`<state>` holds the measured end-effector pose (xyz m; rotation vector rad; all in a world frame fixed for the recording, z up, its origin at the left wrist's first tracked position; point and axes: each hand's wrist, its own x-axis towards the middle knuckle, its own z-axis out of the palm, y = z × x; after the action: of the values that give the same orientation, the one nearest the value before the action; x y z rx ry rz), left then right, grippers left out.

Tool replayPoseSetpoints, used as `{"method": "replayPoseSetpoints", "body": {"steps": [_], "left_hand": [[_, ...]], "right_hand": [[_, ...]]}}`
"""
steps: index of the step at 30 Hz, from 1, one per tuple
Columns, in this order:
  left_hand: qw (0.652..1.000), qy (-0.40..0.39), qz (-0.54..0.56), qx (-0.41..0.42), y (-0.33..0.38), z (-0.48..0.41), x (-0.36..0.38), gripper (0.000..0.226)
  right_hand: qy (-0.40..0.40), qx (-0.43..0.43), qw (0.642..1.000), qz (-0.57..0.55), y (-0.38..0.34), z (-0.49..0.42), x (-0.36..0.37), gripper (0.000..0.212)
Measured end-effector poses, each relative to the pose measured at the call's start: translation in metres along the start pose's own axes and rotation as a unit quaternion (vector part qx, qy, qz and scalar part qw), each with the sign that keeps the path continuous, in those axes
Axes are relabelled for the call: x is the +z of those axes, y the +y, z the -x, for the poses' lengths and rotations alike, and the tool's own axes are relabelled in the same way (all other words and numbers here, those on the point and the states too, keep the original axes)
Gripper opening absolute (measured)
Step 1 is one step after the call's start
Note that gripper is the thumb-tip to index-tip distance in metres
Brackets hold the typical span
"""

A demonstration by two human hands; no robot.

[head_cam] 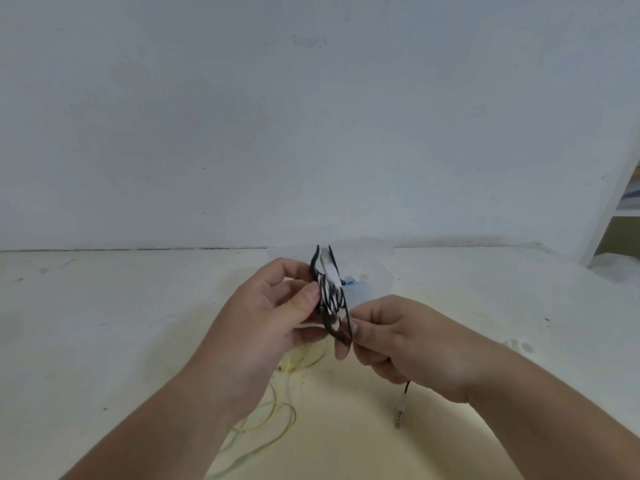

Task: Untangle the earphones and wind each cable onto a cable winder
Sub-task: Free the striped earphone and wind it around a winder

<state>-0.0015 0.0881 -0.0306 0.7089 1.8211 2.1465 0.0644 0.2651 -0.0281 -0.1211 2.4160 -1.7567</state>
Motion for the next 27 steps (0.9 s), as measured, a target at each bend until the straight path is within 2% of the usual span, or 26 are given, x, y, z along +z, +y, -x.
{"method": "replayPoseSetpoints", "body": {"steps": [6,8,10,12,14,18,22,24,27], "left_hand": [[0.993,0.049,0.091,-0.055,0.004,-0.004,-0.004,0.009],[0.996,0.058,0.051,-0.045,0.001,-0.004,-0.005,0.008],[0.995,0.065,-0.075,-0.001,-0.003,-0.004,-0.007,0.012],[0.974,0.058,-0.216,0.043,-0.006,-0.002,-0.007,0.018],[0.964,0.026,-0.26,0.051,-0.005,0.001,-0.004,0.016],[0.965,-0.034,-0.259,0.018,-0.005,0.004,0.002,0.014],[0.978,-0.089,-0.188,-0.023,-0.001,0.008,0.004,0.014],[0.983,-0.11,-0.144,-0.03,0.001,0.009,0.005,0.01],[0.987,-0.125,-0.097,-0.034,0.004,0.011,0.007,0.009]], "right_hand": [[-0.067,-0.026,0.997,0.02,-0.006,0.008,-0.007,0.03],[-0.079,-0.048,0.996,0.016,-0.009,0.011,-0.009,0.028],[-0.07,-0.074,0.995,0.007,-0.014,0.013,-0.01,0.026],[-0.045,-0.096,0.994,0.005,-0.017,0.014,-0.01,0.024],[-0.008,-0.114,0.993,0.014,-0.019,0.015,-0.01,0.022],[0.128,-0.16,0.973,0.104,-0.019,0.014,-0.01,0.024],[0.26,-0.165,0.942,0.133,-0.02,0.014,-0.016,0.025],[0.286,-0.15,0.937,0.136,-0.021,0.013,-0.018,0.024],[0.281,-0.116,0.948,0.09,-0.019,0.011,-0.018,0.028]]}}
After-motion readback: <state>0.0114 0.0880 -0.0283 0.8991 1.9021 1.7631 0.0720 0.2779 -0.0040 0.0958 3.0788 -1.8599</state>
